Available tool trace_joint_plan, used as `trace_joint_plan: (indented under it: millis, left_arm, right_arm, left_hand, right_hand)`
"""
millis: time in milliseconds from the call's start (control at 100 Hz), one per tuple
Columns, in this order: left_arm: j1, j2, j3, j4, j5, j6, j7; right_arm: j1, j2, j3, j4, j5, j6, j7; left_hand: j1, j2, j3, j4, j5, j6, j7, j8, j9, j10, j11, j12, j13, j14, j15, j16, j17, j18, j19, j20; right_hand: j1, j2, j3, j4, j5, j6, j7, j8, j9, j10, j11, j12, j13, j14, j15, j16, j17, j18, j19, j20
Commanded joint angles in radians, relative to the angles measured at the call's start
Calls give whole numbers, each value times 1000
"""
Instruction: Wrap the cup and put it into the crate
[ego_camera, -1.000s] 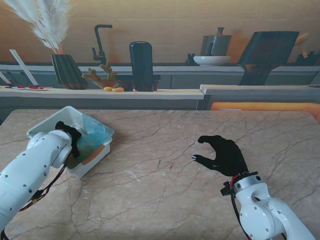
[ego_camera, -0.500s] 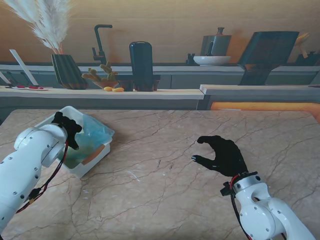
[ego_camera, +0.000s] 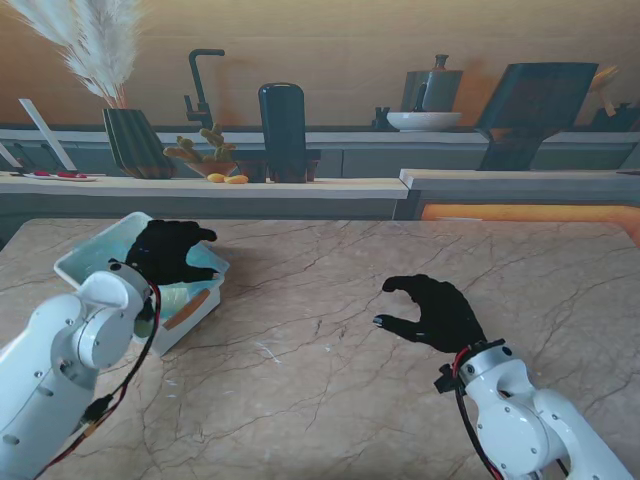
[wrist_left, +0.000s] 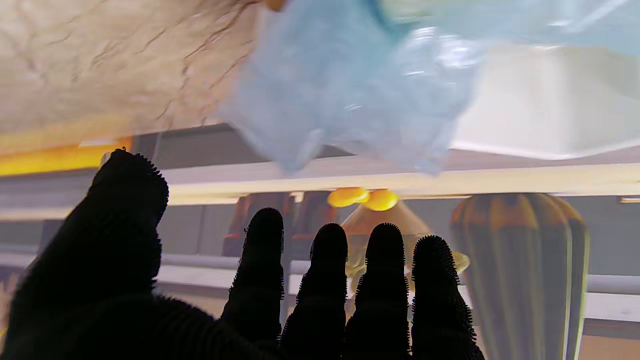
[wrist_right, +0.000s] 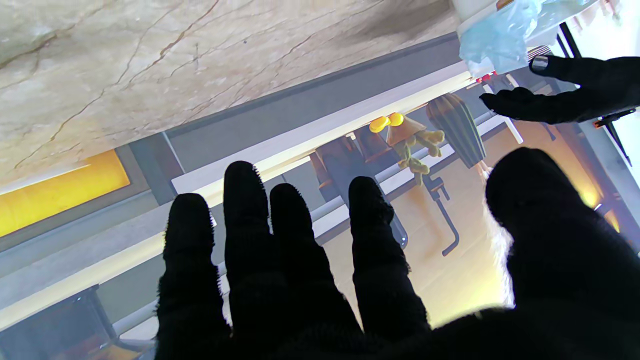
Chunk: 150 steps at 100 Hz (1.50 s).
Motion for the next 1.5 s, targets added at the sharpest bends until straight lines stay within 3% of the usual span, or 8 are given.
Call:
trace_joint_plan:
  millis: [0,230,350,530,810,1130,1340,1490]
  left_arm:
    - [46,-25,13,-45,14,-9,-9]
    - [202,-84,15,-94,-294,-26,233]
    - [289,-97,-14,-127,-437,-93,238]
    - [388,-95,-67,-166,-544,-209,199]
    - [439,-91,-96,-188,-508,-367,218]
    - [483,-108,-140,-179,-434,-485,342]
    - [517,-120,-178,-182,-357,-520,431]
    - [516,-119,-180,-184,-359,-527,426]
  right_arm:
    - [7,0,-7,1,4,-12,5]
    - [38,-1,-12,45,24,-120,-11]
    - [57,-4,-14,80,35,-215,-45]
    - [62,-3,-8,96,50,-337,-49]
    - [82,9,-24,109,226,-492,74]
    - [67,3,-26,96,150,-602,11]
    - [61,0,-27,87,119,-601,-13]
    - [62,0,-27,87,112,-581,-17]
  left_hand:
    - [29,24,-22,42,16,16,-30,1,13,29,-25,-16,8,25,-2,-16,-2,9,20,-18]
    - [88,31,-118,49,70,48,-45,11,77,61,-39,-19,54,51,8,-23,29,29,74,-66]
    - [116,57,-203,60,72,68,-85,0,85,75,-61,-24,54,63,-4,-29,26,37,70,-73]
    - [128,74,-289,69,87,144,-120,-14,99,110,-84,-37,65,77,-19,-43,41,54,56,-81]
    - [136,23,-290,72,109,128,-122,-7,110,101,-94,-43,69,77,-27,-55,48,72,33,-92]
    - [127,24,-284,71,100,112,-117,0,105,83,-93,-42,71,63,-38,-58,56,88,3,-86]
    - [123,27,-280,70,106,101,-112,4,119,77,-88,-40,87,63,-34,-53,67,94,-5,-74]
    - [124,31,-276,69,106,94,-110,6,121,75,-88,-39,91,61,-34,-50,71,93,-9,-66]
  right_hand:
    - [26,37,-18,44,3,-23,8,0,16,-5,13,4,18,2,2,7,4,3,0,19]
    - [19,10,-14,44,-13,-44,11,2,19,-28,13,4,23,-22,-8,3,8,-4,1,17]
    - [-2,-38,17,42,-69,-57,6,-3,5,-48,7,6,24,-42,-28,-3,10,-16,7,19]
    - [-30,-114,69,35,-149,-82,-7,-25,-62,-86,-49,-16,3,-76,-96,-36,18,-21,-4,-1]
    - [-117,-169,100,11,-213,-96,0,-47,-110,-124,-112,-37,-48,-83,-229,-113,-3,-9,-50,-51]
    - [-160,-170,125,3,-212,-101,17,-45,-91,-138,-117,-32,-38,-94,-234,-114,1,-4,-48,-49]
    - [-193,-120,131,2,-196,-97,25,-45,-66,-134,-112,-26,-29,-94,-230,-111,5,3,-44,-48]
    - [-193,-114,130,3,-193,-98,25,-46,-61,-135,-113,-25,-27,-92,-228,-108,4,5,-43,-47]
